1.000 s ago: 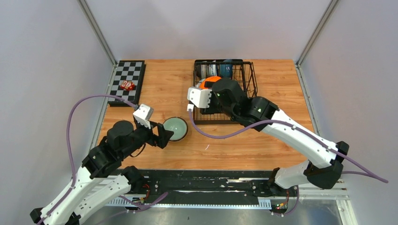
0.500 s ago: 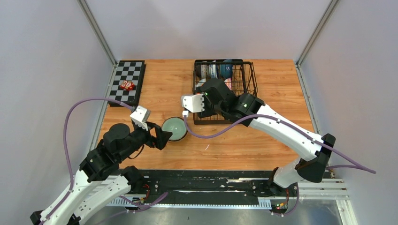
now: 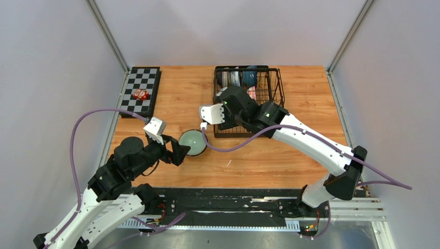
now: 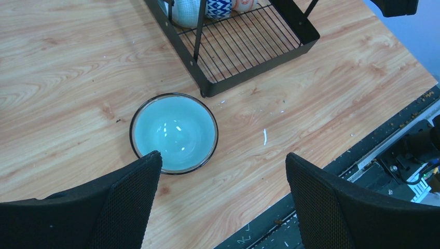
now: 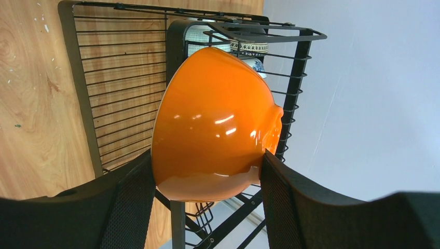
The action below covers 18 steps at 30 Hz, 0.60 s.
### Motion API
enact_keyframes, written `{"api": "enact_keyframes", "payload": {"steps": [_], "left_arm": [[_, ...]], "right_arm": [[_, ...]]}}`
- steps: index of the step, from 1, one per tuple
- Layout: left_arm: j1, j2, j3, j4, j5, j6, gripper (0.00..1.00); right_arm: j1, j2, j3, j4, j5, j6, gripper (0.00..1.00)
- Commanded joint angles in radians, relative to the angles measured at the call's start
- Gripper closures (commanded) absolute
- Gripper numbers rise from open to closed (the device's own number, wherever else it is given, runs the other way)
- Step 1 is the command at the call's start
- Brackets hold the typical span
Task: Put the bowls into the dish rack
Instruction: Turn the bowl upside down on the dish rack.
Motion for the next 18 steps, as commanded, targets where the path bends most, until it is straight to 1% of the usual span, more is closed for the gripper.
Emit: {"api": "enact_keyframes", "payload": {"steps": [1, 3, 6, 13, 15, 18], "left_arm": [[0.001, -0.011, -0.012, 0.000, 0.005, 0.006, 0.10], [0.001, -0.010, -0.012, 0.000, 0.003, 0.006, 0.10], [0.001, -0.010, -0.010, -0.001, -0.002, 0.007, 0.10], [0.000, -0.010, -0.010, -0.003, -0.006, 0.008, 0.10], [0.001, -0.009, -0.010, -0.002, -0.007, 0.006, 0.10], [0.001, -0.007, -0.009, -0.003, -0.008, 0.007, 0.09]], "right_arm": [[-0.012, 0.015, 0.025, -0.013, 0.000, -0.027, 0.97], [-0.013, 0.017, 0.020, -0.015, 0.000, -0.023, 0.97], [-0.015, 0.017, 0.008, -0.017, 0.002, -0.023, 0.89], [-0.015, 0.018, -0.002, -0.016, 0.008, -0.014, 0.75], [-0.014, 0.016, -0.004, -0.015, 0.009, -0.015, 0.68], [-0.015, 0.013, -0.011, -0.015, 0.006, -0.010, 0.56]]}}
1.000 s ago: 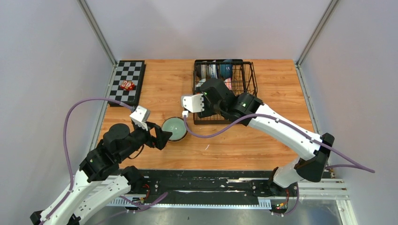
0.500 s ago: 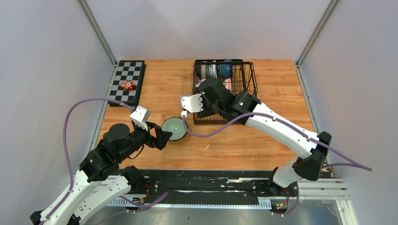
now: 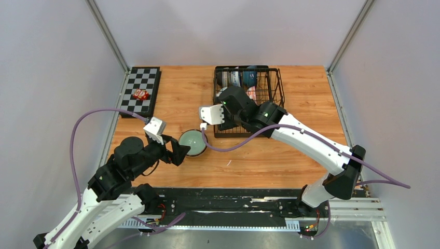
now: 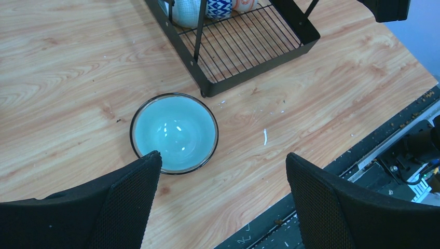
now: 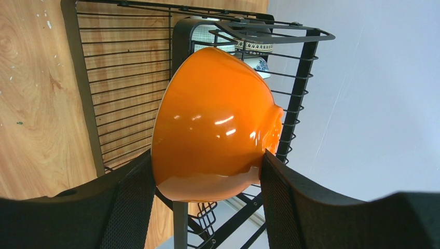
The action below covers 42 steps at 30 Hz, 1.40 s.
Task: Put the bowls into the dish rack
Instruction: Turn the bowl upside down on the dish rack.
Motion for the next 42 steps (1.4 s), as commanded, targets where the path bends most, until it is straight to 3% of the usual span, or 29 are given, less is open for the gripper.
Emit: {"api": "enact_keyframes", "payload": {"steps": [1, 42], "left_arm": [[0.001, -0.007, -0.009, -0.003, -0.008, 0.007, 0.09], [0.001, -0.001, -0.009, -0.008, -0.027, 0.005, 0.09]], "right_arm": [[-0.013, -0.002, -0.012, -0.005, 0.004, -0.010, 0.54], [0.010, -0.049, -0.026, -0.024, -0.040, 0.038, 0.13]]}}
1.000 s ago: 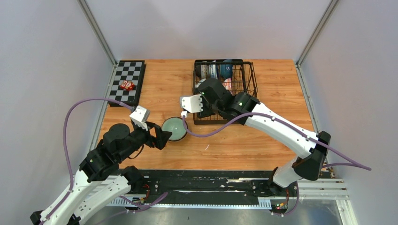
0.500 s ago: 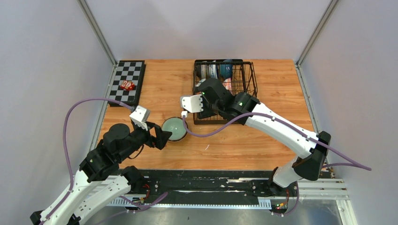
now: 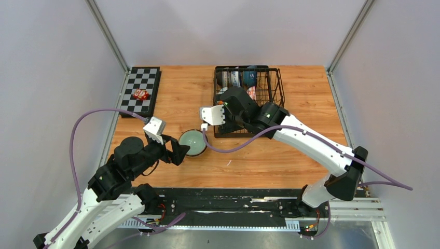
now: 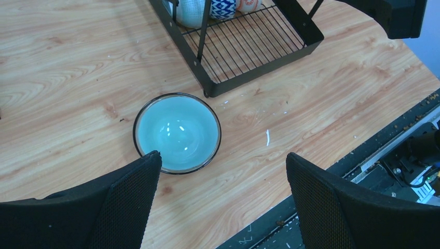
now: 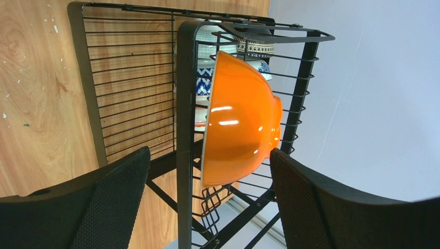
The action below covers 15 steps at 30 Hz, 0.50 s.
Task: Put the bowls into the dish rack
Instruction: Turn the bowl upside down on the dish rack, then move the bowl to the center of the board.
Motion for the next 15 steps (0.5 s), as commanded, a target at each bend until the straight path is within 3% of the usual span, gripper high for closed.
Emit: {"api": "enact_keyframes", "payload": {"steps": [1, 7, 15], "left_arm": [[0.001, -0.001, -0.009, -0.007, -0.013, 0.004, 0.09], [0.000, 0.002, -0.009, -0.009, -0.016, 0.004, 0.09], [0.001, 0.008, -0.009, -0.010, -0.027, 0.000, 0.09]], "right_arm": [[0.010, -0.036, -0.012, -0.029, -0.029, 0.028, 0.13], [0.015, -0.068, -0.029, -0.025, -0.058, 0.056, 0.01], [0.020, -0.152, -0.067, 0.041, -0.111, 0.126, 0.00]]}}
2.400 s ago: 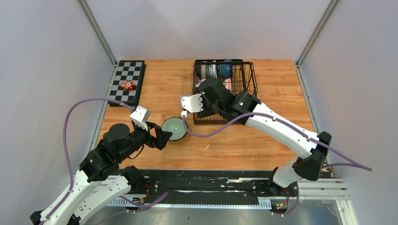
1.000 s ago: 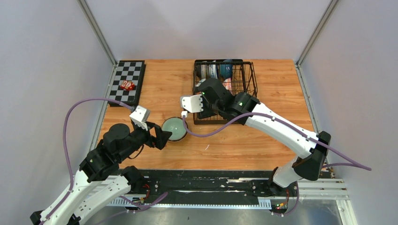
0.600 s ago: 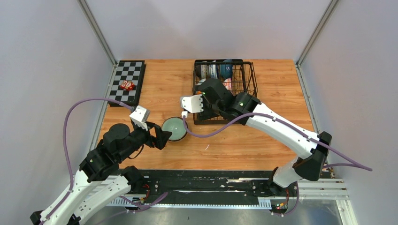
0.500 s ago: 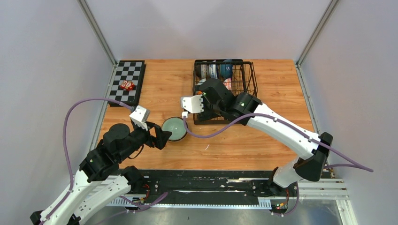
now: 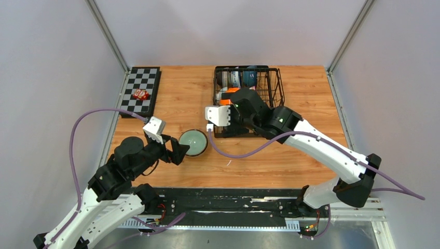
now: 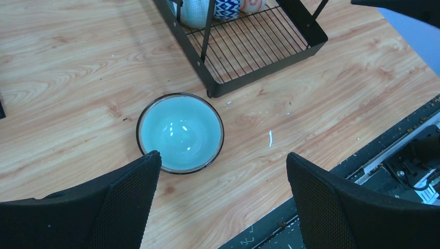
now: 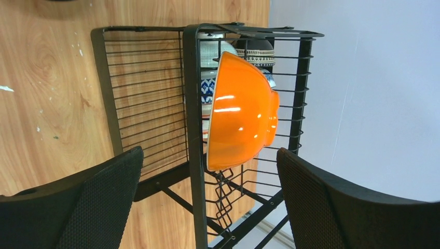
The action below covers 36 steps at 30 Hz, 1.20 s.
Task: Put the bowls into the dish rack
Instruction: Move the bowl to the center of the board.
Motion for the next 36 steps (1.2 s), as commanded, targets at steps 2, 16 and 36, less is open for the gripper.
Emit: {"api": "enact_keyframes", "payload": {"steps": [2, 16, 36], "left_arm": [[0.001, 0.011, -0.009, -0.011, -0.020, -0.001, 0.08], [0.000, 0.122, 0.007, -0.062, -0.150, -0.113, 0.08], [0.058, 0.508, -0.086, 0.062, -0.319, -0.257, 0.37]], "right_arm": [[0.012, -0.085, -0.032, 0.057, -0.063, 0.095, 0.00], [0.012, -0.244, -0.104, 0.166, -0.056, 0.448, 0.00], [0.012, -0.538, -0.505, 0.280, -0.177, 0.731, 0.05]]}}
